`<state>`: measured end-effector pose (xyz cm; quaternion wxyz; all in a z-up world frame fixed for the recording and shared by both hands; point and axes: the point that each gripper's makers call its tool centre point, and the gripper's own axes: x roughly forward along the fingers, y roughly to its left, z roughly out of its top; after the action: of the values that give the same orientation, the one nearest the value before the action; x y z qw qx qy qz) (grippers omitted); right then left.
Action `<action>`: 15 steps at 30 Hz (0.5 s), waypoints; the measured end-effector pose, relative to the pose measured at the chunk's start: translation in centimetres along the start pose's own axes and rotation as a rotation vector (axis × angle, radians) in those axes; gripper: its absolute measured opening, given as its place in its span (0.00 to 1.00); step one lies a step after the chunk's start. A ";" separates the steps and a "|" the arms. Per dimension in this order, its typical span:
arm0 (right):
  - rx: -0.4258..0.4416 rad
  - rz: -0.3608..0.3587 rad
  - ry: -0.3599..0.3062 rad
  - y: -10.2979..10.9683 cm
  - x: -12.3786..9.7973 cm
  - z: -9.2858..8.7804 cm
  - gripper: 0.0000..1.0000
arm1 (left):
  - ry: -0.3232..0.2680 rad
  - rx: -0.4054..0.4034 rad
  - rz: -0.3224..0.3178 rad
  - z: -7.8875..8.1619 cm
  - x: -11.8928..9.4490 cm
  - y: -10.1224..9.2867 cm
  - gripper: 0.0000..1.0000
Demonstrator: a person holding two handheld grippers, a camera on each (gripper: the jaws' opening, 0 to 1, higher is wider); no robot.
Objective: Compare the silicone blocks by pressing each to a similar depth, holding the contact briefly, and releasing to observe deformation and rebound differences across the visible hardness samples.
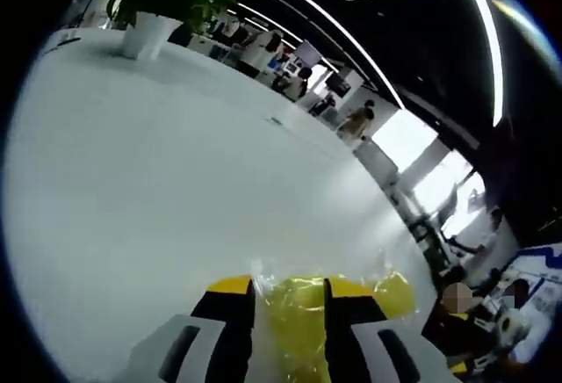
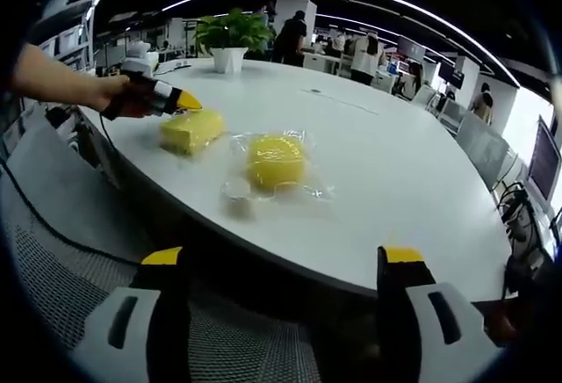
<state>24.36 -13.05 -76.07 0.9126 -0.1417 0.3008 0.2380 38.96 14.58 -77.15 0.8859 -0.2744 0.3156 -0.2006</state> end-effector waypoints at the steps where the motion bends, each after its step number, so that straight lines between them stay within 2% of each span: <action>1: 0.001 0.001 0.000 0.0 0.0 0.0 0.81 | -0.004 -0.003 -0.002 0.1 0.0 0.0 0.30; 5: 0.003 0.000 -0.003 0.0 0.0 0.1 0.79 | 0.000 -0.001 0.004 0.3 0.3 0.0 0.31; 10: 0.004 -0.006 -0.005 -0.1 0.0 0.1 0.78 | 0.006 -0.002 -0.009 0.1 0.4 -0.1 0.23; 14: 0.005 -0.007 -0.004 -0.1 0.0 0.1 0.78 | -0.048 -0.113 -0.049 0.9 0.4 -0.3 0.15; 15: 0.005 -0.007 -0.003 -0.1 0.0 0.0 0.78 | -0.049 -0.110 -0.047 0.8 0.5 -0.2 0.14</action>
<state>24.44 -13.14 -76.02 0.9143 -0.1400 0.2993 0.2340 39.81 14.49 -76.68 0.8722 -0.3346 0.2977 -0.1968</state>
